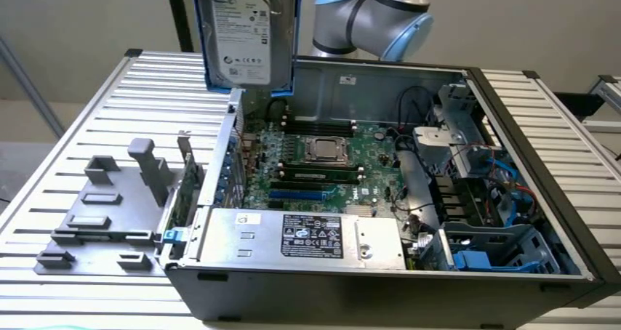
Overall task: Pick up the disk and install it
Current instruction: 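Pick up the disk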
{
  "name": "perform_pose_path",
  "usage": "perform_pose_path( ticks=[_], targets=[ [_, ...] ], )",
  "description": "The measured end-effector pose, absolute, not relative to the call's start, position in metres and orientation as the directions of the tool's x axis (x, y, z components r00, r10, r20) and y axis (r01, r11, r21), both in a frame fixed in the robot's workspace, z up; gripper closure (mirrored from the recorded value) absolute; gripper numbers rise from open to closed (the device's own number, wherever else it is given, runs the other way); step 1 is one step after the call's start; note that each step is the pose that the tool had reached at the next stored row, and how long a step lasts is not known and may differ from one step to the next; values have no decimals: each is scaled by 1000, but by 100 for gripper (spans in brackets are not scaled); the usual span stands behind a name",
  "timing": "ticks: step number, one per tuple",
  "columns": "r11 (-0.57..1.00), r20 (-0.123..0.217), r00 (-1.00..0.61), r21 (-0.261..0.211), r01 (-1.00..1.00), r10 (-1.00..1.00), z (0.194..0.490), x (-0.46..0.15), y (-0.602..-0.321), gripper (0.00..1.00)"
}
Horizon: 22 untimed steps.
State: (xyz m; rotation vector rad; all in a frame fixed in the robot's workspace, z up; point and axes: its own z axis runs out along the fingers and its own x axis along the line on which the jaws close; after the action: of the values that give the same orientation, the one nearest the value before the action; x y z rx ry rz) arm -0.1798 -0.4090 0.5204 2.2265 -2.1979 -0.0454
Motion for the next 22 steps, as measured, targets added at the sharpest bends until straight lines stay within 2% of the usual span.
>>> perform_pose_path(
  ticks=[22],
  targets=[
    [-13, -27, 13, 29, -999, -1000, 522, -80, -435, 67]
  ],
)
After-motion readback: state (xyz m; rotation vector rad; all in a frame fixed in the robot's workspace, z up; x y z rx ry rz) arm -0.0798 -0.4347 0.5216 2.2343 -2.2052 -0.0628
